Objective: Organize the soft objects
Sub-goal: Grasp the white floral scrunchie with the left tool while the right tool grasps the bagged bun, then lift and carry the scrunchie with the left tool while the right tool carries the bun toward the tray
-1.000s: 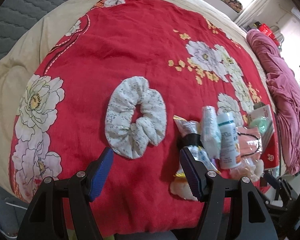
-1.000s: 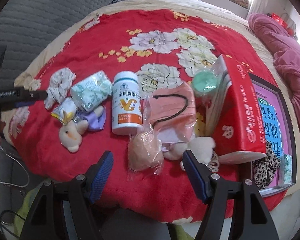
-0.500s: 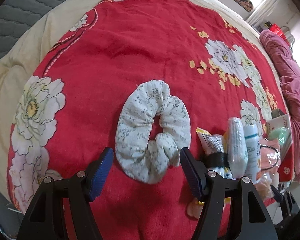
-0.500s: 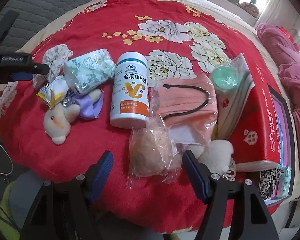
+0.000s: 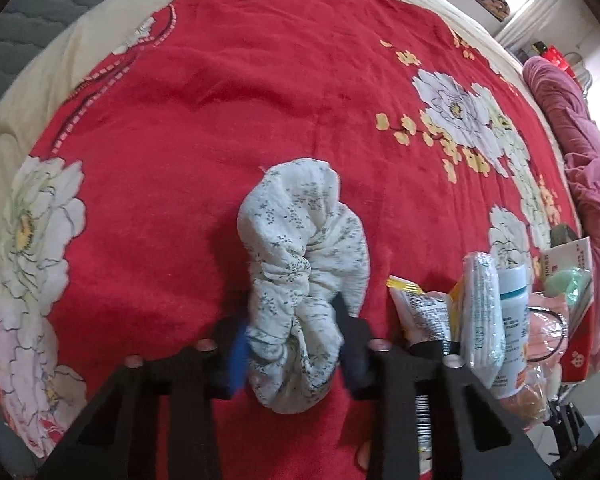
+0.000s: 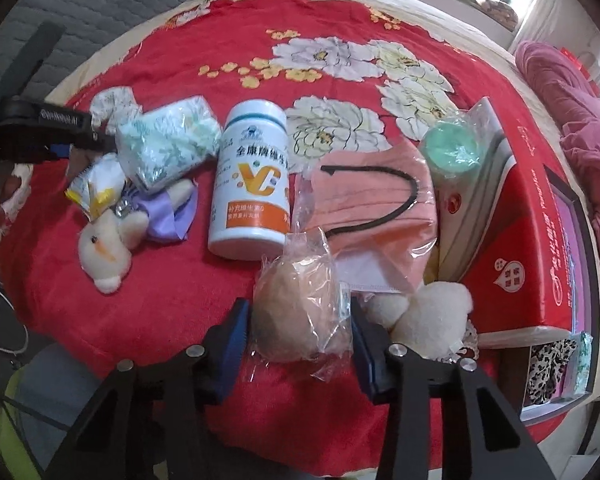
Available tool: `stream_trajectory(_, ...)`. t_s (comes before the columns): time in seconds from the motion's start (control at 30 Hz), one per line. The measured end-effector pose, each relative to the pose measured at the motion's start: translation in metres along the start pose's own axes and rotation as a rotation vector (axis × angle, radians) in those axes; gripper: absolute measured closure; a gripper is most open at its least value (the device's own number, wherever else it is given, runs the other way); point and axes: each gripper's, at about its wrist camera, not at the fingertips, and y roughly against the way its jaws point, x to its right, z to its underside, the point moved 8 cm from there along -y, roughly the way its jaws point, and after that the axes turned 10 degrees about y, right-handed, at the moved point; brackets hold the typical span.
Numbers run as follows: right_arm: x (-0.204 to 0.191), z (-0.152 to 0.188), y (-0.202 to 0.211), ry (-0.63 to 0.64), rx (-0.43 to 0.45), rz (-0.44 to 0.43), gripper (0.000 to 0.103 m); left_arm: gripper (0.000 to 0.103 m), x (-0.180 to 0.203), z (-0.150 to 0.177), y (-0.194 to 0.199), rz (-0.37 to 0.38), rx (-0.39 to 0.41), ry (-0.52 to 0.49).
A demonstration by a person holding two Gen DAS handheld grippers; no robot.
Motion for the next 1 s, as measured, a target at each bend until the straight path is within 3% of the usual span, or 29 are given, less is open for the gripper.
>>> stream_trajectory(0.07,0.005,-0.002,0.005,-0.022,0.014,-0.01,0.057,0.083,0.003,0.002,0.001,0.029,-0.013,-0.003)
stream_trajectory(0.53,0.021,-0.006,0.031,-0.116,0.061,-0.081,0.057,0.083,0.022,0.014,0.051,0.093,0.038,-0.029)
stream_trajectory(1.0,0.022,-0.009,0.064,-0.144,0.119,-0.12,0.057,0.083,0.066,0.038,0.108,0.146,0.073,-0.138)
